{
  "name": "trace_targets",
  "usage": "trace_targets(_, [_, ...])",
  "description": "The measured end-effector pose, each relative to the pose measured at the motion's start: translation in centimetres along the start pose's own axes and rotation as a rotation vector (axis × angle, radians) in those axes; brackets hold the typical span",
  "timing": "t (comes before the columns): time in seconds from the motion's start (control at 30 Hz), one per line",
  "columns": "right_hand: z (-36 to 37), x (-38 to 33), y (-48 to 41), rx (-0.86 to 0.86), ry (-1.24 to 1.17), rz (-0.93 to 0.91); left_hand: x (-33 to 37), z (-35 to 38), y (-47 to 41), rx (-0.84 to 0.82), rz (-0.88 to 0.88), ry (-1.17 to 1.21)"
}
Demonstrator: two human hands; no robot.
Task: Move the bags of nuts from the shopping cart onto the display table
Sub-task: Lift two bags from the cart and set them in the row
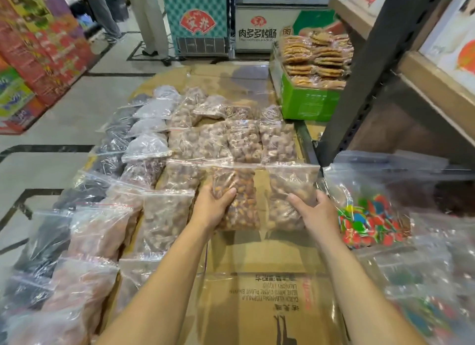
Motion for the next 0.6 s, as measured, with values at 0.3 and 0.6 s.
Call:
trace_targets(0.3, [1.6, 0.8, -3.1, 0.02, 0.097, 0.019, -1.7, 1.5, -4.6, 0.072, 0.005, -0.249])
trace_targets(0.6, [2.3, 0.0, -4.2, 0.068, 0.329, 0.016, 0.8, 2.7, -3.6, 0.125, 0.063, -0.612])
Point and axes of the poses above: each hand's wrist, its own y-axis away from the middle knuckle, its own z-axis out of the palm, x = y × z, the point moved 6 cm from there along -y, towards the middle knuckle, and after that the axes turned 9 degrees about x, right-handed, at the moved point
